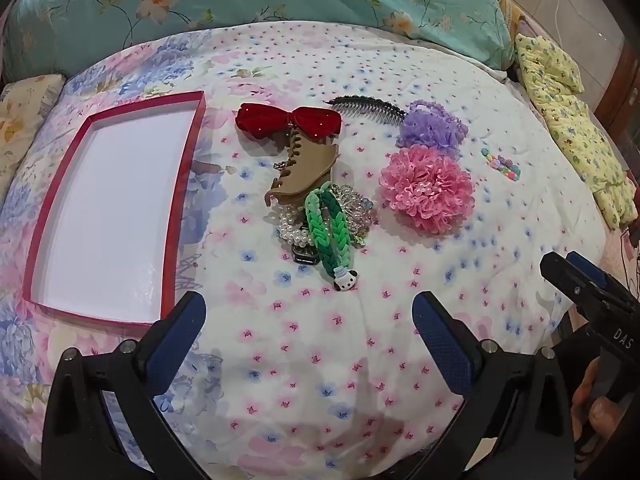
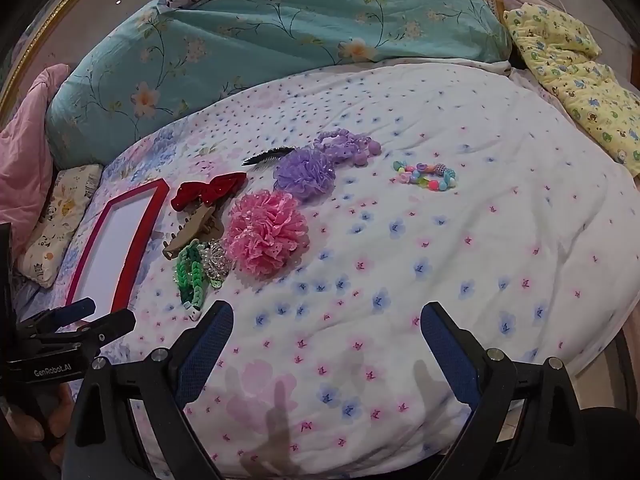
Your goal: Organize jewelry
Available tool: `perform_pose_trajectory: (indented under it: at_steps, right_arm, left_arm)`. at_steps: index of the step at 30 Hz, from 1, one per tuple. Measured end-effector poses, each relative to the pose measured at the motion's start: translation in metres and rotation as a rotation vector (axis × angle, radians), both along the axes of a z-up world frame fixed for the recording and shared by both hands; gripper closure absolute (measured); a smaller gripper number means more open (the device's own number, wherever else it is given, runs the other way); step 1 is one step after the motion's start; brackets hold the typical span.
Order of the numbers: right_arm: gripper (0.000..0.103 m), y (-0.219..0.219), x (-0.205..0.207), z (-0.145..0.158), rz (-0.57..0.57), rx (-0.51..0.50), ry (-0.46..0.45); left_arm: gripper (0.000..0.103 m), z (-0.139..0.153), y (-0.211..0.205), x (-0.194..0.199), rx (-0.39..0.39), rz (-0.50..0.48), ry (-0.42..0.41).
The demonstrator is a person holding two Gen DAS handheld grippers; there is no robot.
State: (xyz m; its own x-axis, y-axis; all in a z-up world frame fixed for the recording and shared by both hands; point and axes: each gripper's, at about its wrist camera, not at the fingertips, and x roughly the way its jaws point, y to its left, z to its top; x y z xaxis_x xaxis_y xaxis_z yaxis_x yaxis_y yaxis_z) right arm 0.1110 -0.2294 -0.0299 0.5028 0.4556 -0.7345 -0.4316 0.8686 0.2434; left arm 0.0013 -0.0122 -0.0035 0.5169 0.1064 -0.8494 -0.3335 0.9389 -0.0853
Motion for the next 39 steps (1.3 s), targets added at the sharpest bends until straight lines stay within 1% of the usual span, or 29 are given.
perform_pose_trajectory:
  at_steps: [13,22,27,34,39]
  right_arm:
    - [0.007,0.007,0.000,0.002,-0.002,0.000,-0.007]
    - [0.007,0.003,-0.001,0.005,0.005,-0.001,-0.003]
    - [0.007,-0.002,0.002,0.009,0.000,0.021,0.003]
    - [0.007,-0.008,0.014,0.008,-0.026,-0.041,-0.017]
    - [0.007,-0.016,0.028,0.007,-0.057,-0.095,-0.027]
  left_arm:
    - [0.000,0.004,-0.004,-0.002,0.017,-0.013,-0.008]
    - [0.000,0.006,-0.004,-0.001,0.014,-0.013,-0.003]
    - [0.000,0.006,-0.006,0.001,0.016,-0.020,0.000]
    - [0.000,0.006,-0.009,0.011,-0.001,-0.040,-0.002]
    - [0.000,0.006,-0.012,0.024,-0.050,-0.067,-0.006]
